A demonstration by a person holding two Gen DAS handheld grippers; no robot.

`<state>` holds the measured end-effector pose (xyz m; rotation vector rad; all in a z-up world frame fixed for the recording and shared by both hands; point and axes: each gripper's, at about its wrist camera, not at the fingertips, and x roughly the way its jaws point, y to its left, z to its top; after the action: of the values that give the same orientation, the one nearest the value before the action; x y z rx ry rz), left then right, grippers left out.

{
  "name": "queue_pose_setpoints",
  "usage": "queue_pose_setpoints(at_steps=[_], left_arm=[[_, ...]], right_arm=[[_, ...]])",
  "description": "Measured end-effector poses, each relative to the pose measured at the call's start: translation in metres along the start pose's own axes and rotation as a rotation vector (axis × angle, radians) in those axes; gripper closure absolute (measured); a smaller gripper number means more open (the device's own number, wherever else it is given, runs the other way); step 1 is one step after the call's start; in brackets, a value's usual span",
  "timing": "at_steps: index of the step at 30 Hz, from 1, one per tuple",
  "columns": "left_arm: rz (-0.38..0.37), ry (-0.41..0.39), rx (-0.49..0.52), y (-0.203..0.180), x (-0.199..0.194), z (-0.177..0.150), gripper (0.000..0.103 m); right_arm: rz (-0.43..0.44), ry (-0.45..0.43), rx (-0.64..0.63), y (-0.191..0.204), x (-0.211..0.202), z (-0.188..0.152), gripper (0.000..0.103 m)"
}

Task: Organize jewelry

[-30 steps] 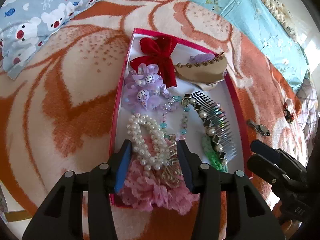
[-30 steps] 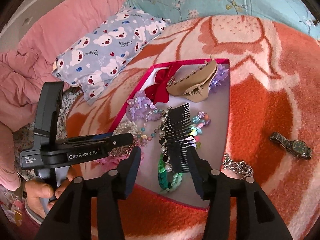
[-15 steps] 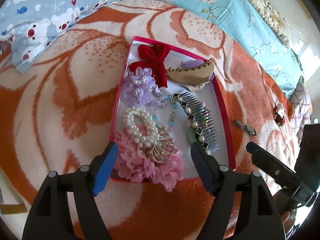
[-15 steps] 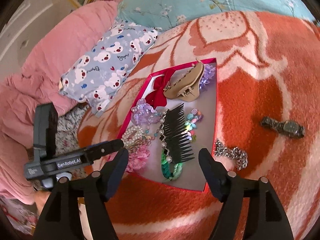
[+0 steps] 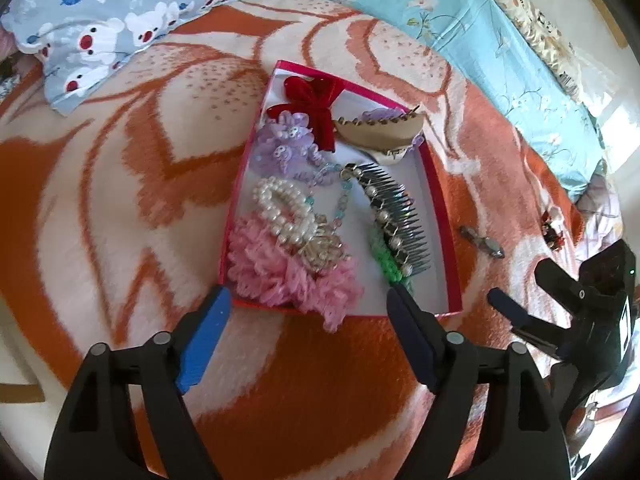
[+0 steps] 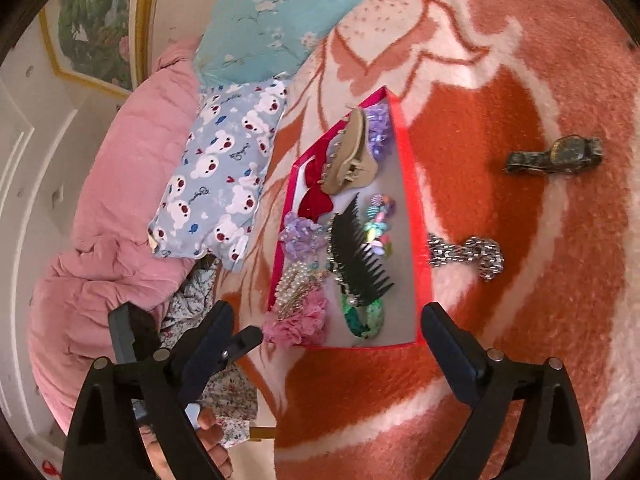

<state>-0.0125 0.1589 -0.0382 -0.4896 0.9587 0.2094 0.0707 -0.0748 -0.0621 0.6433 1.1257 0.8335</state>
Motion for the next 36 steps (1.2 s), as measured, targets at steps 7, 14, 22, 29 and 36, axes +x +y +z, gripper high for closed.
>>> queue_pose_setpoints(at_steps=[7,14,22,29,36], left_arm=[[0.103,-0.026,0.038,-0.005,-0.017,-0.01,0.021],[0.242,-0.095,0.153,-0.02,-0.042,-0.017,0.018],[0.308,-0.153,0.249,-0.035,-0.062,-0.027,0.015],[0.363,-0.15,0.291,-0.037,-0.056,-0.04,0.002],[0.357,-0.145,0.265,-0.034,-0.053,-0.043,0.001]], right_arm=[[-0.171,-0.032,-0.205,0.027,-0.016,-0.007,0.007],[-0.327,-0.062,-0.452,0.058,-0.03,-0.022,0.006],[-0.347,-0.039,-0.595,0.078,-0.032,-0.042,0.005],[-0.361,-0.002,-0.638,0.077,-0.021,-0.056,0.005],[-0.372,0.009,-0.649,0.073,-0.017,-0.066,0.005]])
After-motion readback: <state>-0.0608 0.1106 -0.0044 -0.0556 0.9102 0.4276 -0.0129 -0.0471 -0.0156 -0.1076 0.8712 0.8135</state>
